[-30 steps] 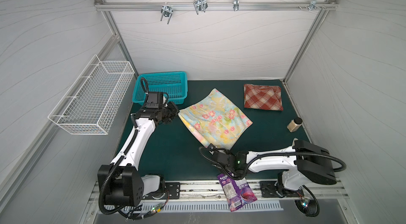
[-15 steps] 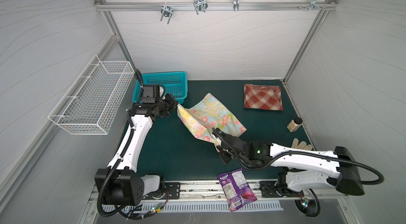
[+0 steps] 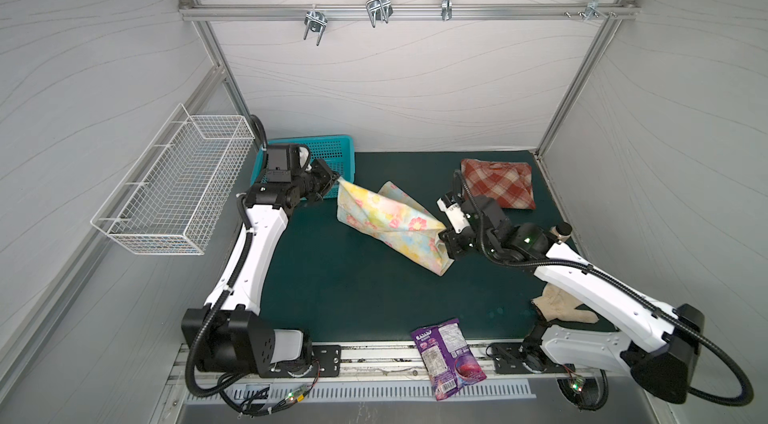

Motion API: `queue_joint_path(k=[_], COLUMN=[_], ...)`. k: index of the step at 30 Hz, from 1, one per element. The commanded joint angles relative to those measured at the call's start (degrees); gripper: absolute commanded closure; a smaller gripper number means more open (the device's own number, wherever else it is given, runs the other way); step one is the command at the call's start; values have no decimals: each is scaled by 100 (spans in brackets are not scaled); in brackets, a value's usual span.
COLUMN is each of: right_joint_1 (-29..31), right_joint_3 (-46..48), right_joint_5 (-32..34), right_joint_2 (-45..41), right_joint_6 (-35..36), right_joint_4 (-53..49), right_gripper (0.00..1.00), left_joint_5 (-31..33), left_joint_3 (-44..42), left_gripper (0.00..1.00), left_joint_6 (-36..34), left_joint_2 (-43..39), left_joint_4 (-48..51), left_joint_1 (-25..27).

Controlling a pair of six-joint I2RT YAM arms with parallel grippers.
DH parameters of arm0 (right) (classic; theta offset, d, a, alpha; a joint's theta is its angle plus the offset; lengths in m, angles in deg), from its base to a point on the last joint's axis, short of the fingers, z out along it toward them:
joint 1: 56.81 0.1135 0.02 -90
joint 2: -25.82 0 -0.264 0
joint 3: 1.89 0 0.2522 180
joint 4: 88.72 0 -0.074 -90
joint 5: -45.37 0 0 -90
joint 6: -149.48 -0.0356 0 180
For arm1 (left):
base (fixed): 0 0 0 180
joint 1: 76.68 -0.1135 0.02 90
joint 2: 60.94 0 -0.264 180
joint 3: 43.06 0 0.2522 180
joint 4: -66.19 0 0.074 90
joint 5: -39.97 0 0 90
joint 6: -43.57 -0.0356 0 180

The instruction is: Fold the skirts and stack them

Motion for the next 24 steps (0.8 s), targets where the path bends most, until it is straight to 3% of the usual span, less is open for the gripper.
queue_joint_path(k=[1,8,11,13,16,20,24], right_joint_1=[-328,-1117,-1271,-1282,-1276,-1158,-645], right_joint_3=[-682,-2352,-3108,-3494,-3586,-2889,-1706], right_joint_5=[-272,-106,138,184,170,-191,-213], right_joint_2=[85,512,669,762,783,559,303], right_joint_6=[431,890,1125,1231,1282,1084,661], right_joint_4=[-527,-1351,-1712,-1905,-2016,-1824,-1504], right_gripper=[100,100,100,100,100,100,100], left_joint_5=[-202,-321,-435,-415,-322,-311,-277], left_joint_3=[1108,4517,5476,5610,4849,2340,111], left_gripper=[100,100,100,100,100,100,100], left_joint_6=[248,490,669,658,527,658,546], left_joint_2=[599,2305,2678,2634,2115,873,-150], left_joint_4=[-340,567,747,767,515,-716,-1326], left_joint_1=[188,562,561,558,551,423,169])
